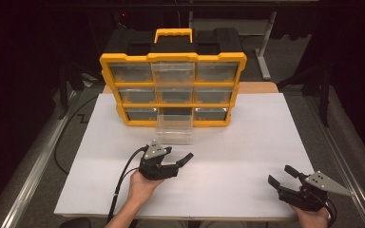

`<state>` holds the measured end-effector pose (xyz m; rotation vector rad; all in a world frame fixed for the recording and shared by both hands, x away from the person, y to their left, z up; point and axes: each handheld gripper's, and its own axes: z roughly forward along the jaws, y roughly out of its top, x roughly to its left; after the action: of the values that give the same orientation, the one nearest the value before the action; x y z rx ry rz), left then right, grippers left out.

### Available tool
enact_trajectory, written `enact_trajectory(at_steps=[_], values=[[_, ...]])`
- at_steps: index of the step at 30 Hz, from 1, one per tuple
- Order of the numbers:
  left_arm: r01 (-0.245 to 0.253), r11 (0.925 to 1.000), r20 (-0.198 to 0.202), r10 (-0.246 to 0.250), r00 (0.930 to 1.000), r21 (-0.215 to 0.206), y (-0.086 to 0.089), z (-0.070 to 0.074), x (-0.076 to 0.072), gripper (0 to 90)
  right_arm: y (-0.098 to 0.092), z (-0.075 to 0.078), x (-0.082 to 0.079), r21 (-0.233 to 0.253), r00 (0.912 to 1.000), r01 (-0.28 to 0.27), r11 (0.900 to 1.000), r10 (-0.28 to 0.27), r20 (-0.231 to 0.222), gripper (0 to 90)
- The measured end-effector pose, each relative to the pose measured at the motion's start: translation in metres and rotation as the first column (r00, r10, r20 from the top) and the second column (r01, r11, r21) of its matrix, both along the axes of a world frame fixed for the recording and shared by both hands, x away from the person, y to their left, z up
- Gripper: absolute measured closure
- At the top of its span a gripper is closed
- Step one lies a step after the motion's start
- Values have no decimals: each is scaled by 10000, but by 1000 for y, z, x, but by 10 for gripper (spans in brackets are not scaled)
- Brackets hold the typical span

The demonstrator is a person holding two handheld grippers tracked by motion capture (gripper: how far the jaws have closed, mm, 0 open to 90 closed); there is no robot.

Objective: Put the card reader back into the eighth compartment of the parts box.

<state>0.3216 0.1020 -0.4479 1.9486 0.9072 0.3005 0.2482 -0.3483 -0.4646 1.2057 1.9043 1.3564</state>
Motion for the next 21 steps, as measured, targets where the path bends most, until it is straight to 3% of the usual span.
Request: enact_trajectory(at_steps=[3, 9, 14, 17, 20, 21], values=[[-20, 9996, -415, 32, 9991, 292, -5, 4, 4, 316, 0, 0, 0, 10, 10000, -13, 10000, 13, -7, 222], [196, 9982, -734, -155, 9972, 560, -10, 9, 7, 332, 0, 0, 0, -1, 10000, -46, 10000, 46, -8, 222], [398, 9885, -976, -257, 9949, 1460, -18, 16, 14, 339, 0, 0, 0, -6, 10000, -83, 10000, 83, -10, 222], [419, 9849, -1165, -223, 9929, 1682, -19, 18, 18, 346, 0, 0, 0, 2, 9999, -98, 10000, 98, -35, 222], [597, 9722, -1461, -267, 9889, 2265, -23, 20, 23, 378, 1, 0, 0, 12, 9999, -115, 9999, 115, -17, 222], [618, 9714, -1582, -254, 9871, 2292, -24, 21, 24, 390, 0, 0, 0, -24, 9999, -114, 9999, 114, -16, 222]])
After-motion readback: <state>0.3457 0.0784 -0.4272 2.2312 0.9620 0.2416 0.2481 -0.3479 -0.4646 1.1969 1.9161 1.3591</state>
